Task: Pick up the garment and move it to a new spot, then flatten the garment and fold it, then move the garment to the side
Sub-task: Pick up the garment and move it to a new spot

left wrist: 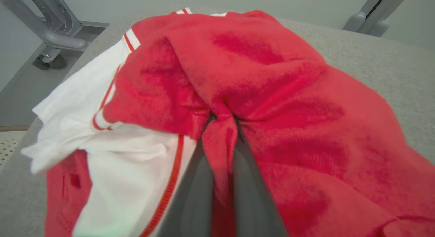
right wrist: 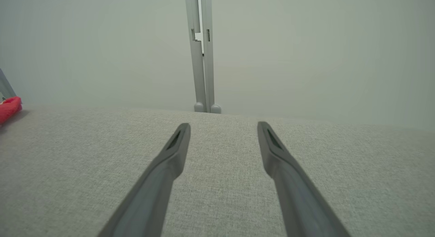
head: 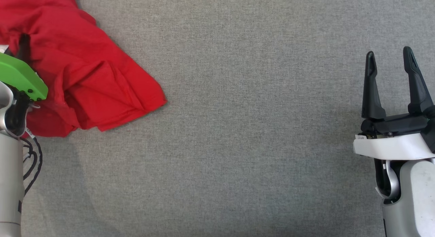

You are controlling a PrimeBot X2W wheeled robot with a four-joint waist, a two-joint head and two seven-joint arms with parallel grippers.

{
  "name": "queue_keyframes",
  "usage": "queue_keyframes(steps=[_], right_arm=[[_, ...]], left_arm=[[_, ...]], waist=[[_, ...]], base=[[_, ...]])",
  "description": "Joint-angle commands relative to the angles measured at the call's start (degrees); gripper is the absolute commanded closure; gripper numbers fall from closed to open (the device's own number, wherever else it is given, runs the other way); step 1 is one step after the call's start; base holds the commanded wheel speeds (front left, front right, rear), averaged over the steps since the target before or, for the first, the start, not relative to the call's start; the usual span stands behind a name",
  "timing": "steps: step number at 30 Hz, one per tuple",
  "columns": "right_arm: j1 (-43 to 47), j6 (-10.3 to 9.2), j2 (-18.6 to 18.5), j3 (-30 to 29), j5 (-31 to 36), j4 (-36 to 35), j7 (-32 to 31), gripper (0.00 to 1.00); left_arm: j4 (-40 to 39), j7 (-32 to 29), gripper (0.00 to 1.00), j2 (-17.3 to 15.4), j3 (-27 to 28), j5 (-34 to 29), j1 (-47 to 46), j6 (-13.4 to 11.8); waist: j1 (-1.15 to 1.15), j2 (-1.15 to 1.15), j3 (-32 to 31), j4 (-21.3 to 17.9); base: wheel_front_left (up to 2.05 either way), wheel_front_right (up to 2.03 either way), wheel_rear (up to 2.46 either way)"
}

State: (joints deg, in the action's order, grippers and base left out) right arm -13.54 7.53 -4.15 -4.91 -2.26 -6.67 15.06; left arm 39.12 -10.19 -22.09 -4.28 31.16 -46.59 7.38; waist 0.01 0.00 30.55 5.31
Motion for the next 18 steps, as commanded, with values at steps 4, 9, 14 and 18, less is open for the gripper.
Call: queue_keyframes(steps=[4, 9, 14, 18], right_arm=[[-0.8, -0.08, 0.2, 0.3, 0.8, 0.3, 0.2, 0.00], [0.3, -0.08, 0.4, 0.8, 0.4, 1.3, 0.2, 0.00], [1.3, -0.08, 0.6, 1.1, 0.0, 2.2, 0.2, 0.00], [2.1, -0.08, 0.8, 1.6, -0.2, 2.8, 0.2, 0.00]], left_arm=[[0.9, 4.2, 1.00, -0.7, -0.1, -1.0, -1.6, 0.0], [-0.9, 8.3, 1.00, -1.2, -0.3, -1.3, -1.2, 0.0], [-5.5, 11.6, 1.00, -1.7, 0.0, -1.4, 0.3, -0.1], [-11.5, 13.1, 1.00, -2.3, 1.0, -0.6, 1.5, -0.6]], waist=[[-0.01, 0.00, -1.5, 0.8], [-0.01, 0.00, -4.4, 1.6], [-0.01, 0.00, -7.9, 2.5], [-0.01, 0.00, -10.7, 3.0]], base=[[0.00, 0.00, 0.00], [0.00, 0.00, 0.00], [0.00, 0.00, 0.00], [0.00, 0.00, 0.00]])
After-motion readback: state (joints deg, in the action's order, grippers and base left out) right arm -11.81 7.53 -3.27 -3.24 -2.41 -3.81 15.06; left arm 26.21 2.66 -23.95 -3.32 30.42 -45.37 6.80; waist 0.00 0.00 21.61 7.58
